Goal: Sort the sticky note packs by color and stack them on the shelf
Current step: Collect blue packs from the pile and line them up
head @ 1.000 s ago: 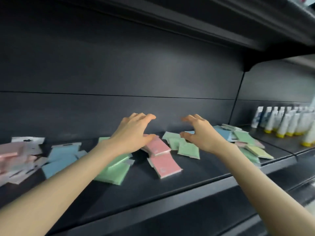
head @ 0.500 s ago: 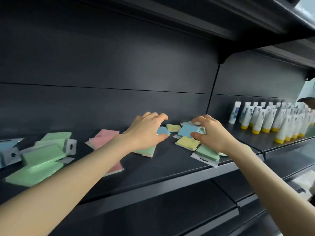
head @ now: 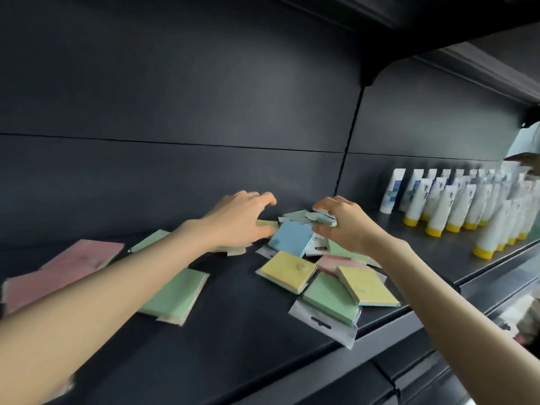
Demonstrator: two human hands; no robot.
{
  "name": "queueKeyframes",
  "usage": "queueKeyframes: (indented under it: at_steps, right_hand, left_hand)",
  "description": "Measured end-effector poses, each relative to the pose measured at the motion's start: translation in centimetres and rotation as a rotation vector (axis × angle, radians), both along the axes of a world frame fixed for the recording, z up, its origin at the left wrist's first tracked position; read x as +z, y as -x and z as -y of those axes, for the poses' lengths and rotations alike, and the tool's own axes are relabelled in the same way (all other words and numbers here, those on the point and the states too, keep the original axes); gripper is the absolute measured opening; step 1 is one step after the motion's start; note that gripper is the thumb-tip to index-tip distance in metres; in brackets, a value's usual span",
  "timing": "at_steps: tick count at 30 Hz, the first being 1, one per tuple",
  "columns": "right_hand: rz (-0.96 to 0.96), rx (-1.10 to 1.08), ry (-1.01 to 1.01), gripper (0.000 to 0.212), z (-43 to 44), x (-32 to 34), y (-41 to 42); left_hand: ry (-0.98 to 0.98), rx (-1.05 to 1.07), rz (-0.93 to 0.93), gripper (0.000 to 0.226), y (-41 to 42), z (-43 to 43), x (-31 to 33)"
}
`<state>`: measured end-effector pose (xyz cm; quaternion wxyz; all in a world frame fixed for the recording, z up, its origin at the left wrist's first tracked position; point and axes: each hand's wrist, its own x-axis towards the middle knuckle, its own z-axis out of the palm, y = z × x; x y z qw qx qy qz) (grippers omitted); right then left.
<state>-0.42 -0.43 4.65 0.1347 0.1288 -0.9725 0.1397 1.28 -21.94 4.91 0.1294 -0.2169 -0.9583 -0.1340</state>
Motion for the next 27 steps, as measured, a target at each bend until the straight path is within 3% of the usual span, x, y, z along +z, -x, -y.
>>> queueKeyframes:
  at_steps: [12,22,27]
  right_hand:
    - [0.06,0.115,0.048,0.04,-5.1,-2.3,7.5]
    - [0.031,0.455,0.108,0.043,-9.6,-4.2,7.1]
    - [0.213,0.592,0.291,0.06,-11.6,-4.5,4.1]
  left_hand:
    - [0.026,0.046,0.141,0.05,4.6,-5.7,-2.4]
    - [-0.155,0.411,0.187,0.058,1.2,-10.6,-5.9]
    - [-0.246,0.62,0.227,0.073,-1.4,-11.3,-6.6]
